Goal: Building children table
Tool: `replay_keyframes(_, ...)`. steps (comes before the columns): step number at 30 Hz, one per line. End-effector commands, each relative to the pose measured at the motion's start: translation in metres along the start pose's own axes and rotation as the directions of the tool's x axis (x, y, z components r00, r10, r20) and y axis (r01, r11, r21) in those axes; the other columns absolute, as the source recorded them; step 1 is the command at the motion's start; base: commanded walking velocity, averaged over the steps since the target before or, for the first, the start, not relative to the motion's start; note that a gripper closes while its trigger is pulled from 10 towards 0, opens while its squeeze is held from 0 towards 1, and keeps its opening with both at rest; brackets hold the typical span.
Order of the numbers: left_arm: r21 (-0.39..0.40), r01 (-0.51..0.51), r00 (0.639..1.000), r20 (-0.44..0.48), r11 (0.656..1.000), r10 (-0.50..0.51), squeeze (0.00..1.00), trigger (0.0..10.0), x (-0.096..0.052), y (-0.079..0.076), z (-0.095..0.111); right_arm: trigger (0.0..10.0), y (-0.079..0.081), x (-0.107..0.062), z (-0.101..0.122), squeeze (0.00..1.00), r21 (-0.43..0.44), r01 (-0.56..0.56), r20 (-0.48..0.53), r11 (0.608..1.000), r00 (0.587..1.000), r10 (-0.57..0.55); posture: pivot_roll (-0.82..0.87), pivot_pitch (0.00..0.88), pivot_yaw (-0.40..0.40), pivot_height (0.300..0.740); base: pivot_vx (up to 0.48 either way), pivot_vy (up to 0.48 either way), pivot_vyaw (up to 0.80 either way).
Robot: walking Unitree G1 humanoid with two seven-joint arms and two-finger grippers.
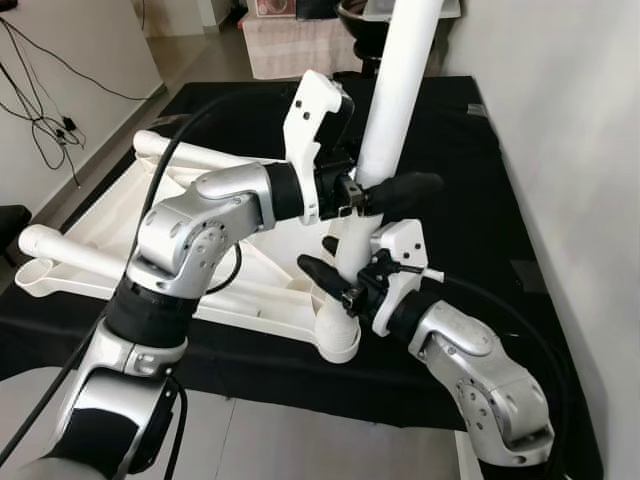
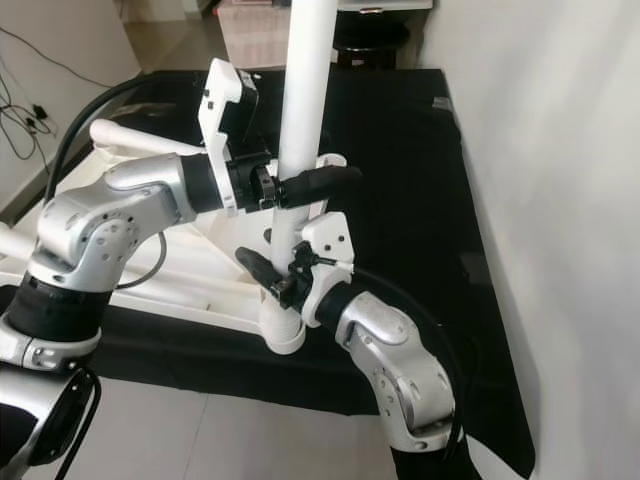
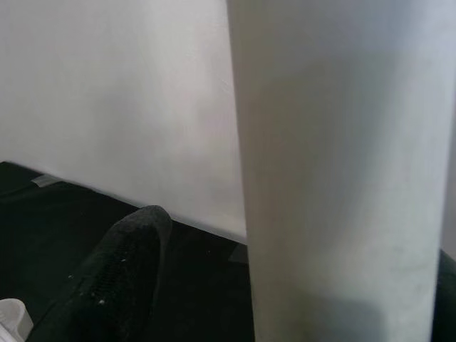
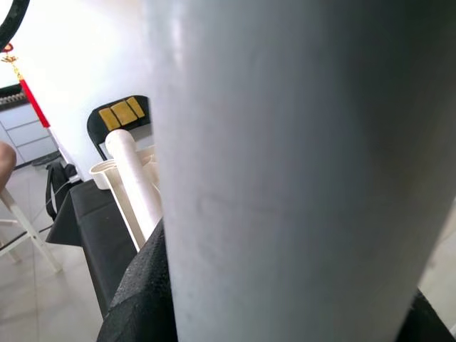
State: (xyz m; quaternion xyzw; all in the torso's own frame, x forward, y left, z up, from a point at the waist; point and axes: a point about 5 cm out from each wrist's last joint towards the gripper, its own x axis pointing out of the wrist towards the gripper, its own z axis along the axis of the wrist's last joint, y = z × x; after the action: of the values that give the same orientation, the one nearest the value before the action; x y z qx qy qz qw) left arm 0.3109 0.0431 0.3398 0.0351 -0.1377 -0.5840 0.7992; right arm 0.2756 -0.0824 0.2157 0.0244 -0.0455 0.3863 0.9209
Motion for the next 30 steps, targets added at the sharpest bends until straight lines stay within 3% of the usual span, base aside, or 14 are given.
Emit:
replay_keyframes(1, 0.005, 0.041, 0.999, -0.016, 0.999, -0.041, 0.00, 6.5, 0.015, -0.009, -0.005, 10.0, 0.033, 0.012, -0.007, 0.00, 0.009, -0.180, -0.019, 0.984, 0.983, 0.180, 0.03, 0.147, 0.078, 0.740, 0.000, 0.000, 0.00)
replay_keyframes(2, 0.007, 0.040, 0.999, -0.009, 0.999, -0.040, 0.00, 6.0, 0.015, -0.010, -0.003, 10.0, 0.032, 0.012, -0.007, 0.00, 0.001, -0.180, -0.014, 0.984, 0.984, 0.180, 0.03, 0.147, 0.078, 0.740, 0.000, 0.000, 0.00)
replay_keyframes(3, 0.001, 0.037, 0.999, 0.002, 0.999, -0.037, 0.00, 0.5, 0.014, -0.012, -0.001, 10.0, 0.032, 0.012, -0.007, 0.00, -0.010, -0.180, -0.007, 0.984, 0.984, 0.180, 0.03, 0.141, 0.078, 0.740, 0.000, 0.000, 0.00)
replay_keyframes(7, -0.005, 0.035, 0.999, 0.015, 0.999, -0.035, 0.00, 0.5, 0.012, -0.013, 0.002, 10.0, 0.031, 0.012, -0.006, 0.00, -0.024, -0.181, 0.000, 0.983, 0.984, 0.181, 0.03, 0.141, 0.078, 0.740, 0.000, 0.000, 0.00)
replay_keyframes(8, -0.016, 0.037, 0.999, 0.028, 0.999, -0.036, 0.00, 0.0, 0.009, -0.014, 0.006, 10.0, 0.029, 0.013, -0.004, 0.00, -0.049, -0.182, 0.005, 0.982, 0.983, 0.183, 0.02, 0.132, 0.077, 0.740, 0.000, 0.000, 0.00)
replay_keyframes(11, -0.051, 0.047, 0.996, 0.079, 0.998, -0.043, 0.00, 0.0, 0.003, -0.021, 0.024, 10.0, 0.022, 0.015, 0.003, 0.00, -0.153, -0.173, 0.013, 0.973, 0.984, 0.177, 0.02, 0.119, 0.076, 0.740, 0.000, 0.000, 0.00)
replay_keyframes(16, -0.076, 0.050, 0.993, 0.107, 0.996, -0.041, 0.00, 0.0, 0.003, -0.022, 0.031, 10.0, 0.018, 0.017, 0.005, 0.00, -0.195, -0.163, 0.017, 0.967, 0.985, 0.169, 0.02, 0.111, 0.073, 0.740, 0.000, 0.000, 0.00)
replay_keyframes(18, -0.125, 0.046, 0.989, 0.145, 0.991, -0.028, 0.00, 0.0, 0.001, -0.017, 0.033, 10.0, 0.013, 0.021, 0.009, 0.00, -0.250, -0.150, 0.024, 0.957, 0.987, 0.161, 0.02, 0.102, 0.074, 0.740, 0.000, 0.000, 0.00)
replay_keyframes(20, -0.144, 0.038, 0.988, 0.157, 0.989, -0.016, 0.00, 0.0, 0.000, -0.012, 0.031, 10.0, 0.011, 0.023, 0.011, 0.00, -0.277, -0.143, 0.027, 0.950, 0.987, 0.157, 0.01, 0.100, 0.072, 0.740, 0.000, 0.000, 0.00)
replay_keyframes(24, -0.194, 0.003, 0.987, 0.160, 0.981, 0.028, 0.00, 0.0, -0.001, 0.014, 0.000, 10.0, -0.001, 0.032, 0.019, 0.00, -0.343, -0.112, 0.035, 0.933, 0.991, 0.132, 0.00, 0.089, 0.063, 0.740, 0.000, 0.000, 0.00)
replay_keyframes(27, -0.196, -0.001, 0.987, 0.159, 0.981, 0.033, 0.00, 0.0, -0.003, 0.018, -0.004, 10.0, -0.003, 0.033, 0.021, 0.00, -0.348, -0.108, 0.038, 0.931, 0.991, 0.129, 0.00, 0.087, 0.062, 0.740, 0.000, 0.000, 0.00)
replay_keyframes(30, -0.194, 0.056, 0.983, 0.182, 0.979, -0.020, 0.00, 0.0, -0.018, 0.019, -0.001, 10.0, -0.006, 0.040, 0.030, 0.00, -0.300, -0.154, 0.055, 0.941, 0.982, 0.179, -0.01, 0.085, 0.056, 0.740, 0.000, 0.000, 0.00)
